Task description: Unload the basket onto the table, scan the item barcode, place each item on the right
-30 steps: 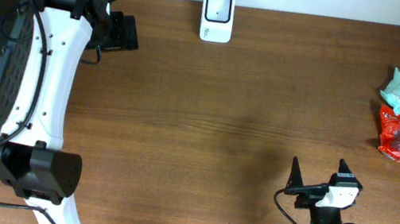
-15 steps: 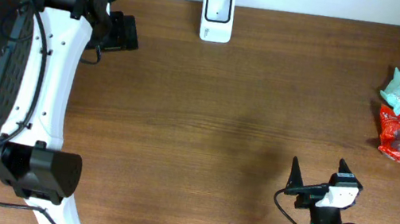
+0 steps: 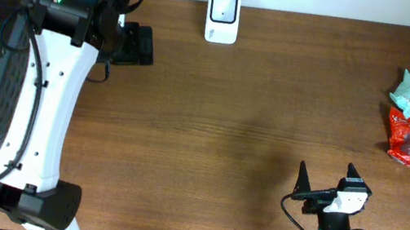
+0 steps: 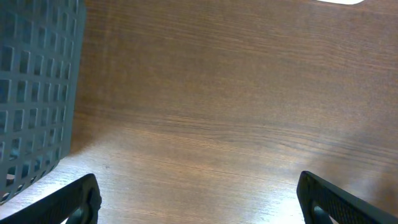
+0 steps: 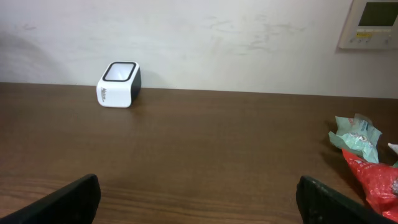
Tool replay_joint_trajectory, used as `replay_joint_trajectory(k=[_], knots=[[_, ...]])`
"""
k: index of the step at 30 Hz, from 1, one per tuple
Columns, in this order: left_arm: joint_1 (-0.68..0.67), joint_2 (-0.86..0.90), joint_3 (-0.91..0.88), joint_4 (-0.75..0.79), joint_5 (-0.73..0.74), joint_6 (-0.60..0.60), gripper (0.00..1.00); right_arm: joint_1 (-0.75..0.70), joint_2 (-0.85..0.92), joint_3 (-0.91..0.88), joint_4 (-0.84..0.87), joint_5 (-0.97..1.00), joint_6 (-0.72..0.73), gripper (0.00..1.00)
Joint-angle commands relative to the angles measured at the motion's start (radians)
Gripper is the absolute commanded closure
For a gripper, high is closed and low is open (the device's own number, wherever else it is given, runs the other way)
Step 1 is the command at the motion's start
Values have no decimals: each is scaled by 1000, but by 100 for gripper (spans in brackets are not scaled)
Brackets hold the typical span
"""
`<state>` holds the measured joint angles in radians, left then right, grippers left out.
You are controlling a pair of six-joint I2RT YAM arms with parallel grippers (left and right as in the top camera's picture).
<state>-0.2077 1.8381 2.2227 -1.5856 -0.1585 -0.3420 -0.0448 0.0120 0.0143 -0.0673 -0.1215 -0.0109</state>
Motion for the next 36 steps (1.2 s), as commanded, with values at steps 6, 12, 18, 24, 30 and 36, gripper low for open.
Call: replay_joint_trajectory(k=[6,12,18,24,30,36], knots=[[0,-175,-361,205,-22,-13,1,6,-9,-9,-3,1,0,1],[22,-468,-835,490,-25,-13,1,6,-9,-9,-3,1,0,1],[110,-669,-961,471,-25,-13,1,6,-9,-9,-3,1,0,1],[116,-1031,-1310,687,-29,6,1,6,-9,-9,-3,1,0,2],[119,-1219,-1567,925,-31,6,1,6,-9,-9,-3,1,0,1],[119,-1378,-1609,935,-48,79,1,6,-9,-9,-3,1,0,1]])
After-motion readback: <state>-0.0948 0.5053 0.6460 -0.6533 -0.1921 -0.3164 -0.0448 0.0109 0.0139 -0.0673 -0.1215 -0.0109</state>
